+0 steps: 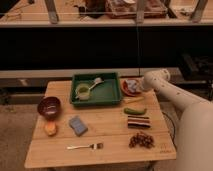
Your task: Wipe red bowl with towel
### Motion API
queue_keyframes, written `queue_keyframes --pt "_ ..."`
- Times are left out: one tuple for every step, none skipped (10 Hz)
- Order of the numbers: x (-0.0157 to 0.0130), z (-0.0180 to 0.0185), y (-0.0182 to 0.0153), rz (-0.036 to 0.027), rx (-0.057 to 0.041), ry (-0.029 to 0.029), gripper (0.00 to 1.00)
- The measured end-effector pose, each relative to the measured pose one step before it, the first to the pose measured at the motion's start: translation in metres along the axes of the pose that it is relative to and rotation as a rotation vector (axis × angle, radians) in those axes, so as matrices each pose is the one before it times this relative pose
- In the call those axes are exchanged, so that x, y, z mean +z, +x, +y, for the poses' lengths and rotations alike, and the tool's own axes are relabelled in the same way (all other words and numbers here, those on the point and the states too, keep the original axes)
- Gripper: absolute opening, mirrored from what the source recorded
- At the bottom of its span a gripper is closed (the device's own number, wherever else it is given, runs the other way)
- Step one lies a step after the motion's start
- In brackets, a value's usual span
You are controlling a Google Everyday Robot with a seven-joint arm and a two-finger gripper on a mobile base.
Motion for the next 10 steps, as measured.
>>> queue_keyframes --pt "0.00045 -0.00257 0.00450 0.01634 0.00601 0.00749 0.00" --pt "0.00101 -0.00270 0.00369 0.01318 0.00414 0.00736 0.00" --pt "0.00198 -0.00491 0.00561 0.02291 0.00459 0.01280 0.00" --pt "0.00357 -0.00585 0.00556 0.02238 0.01030 0.01219 0.00" --pt "0.00352 -0.00506 0.00300 0.01234 0.00883 0.00732 0.00" --pt "0.00257 -0.00451 -0.00123 0.00473 0.00866 0.00806 0.00" --pt "0.00192 -0.00348 -0.00596 -0.00288 0.00421 0.00832 0.00" --pt "0.00018 0.00015 -0.00609 -0.00616 -0.00265 0.00272 0.00" --pt "-0.00039 0.00159 -0.01116 -0.01327 -0.00606 0.00253 0.00" --pt "0.00024 0.00305 -0.01197 -0.01314 -0.01105 -0.00189 0.00"
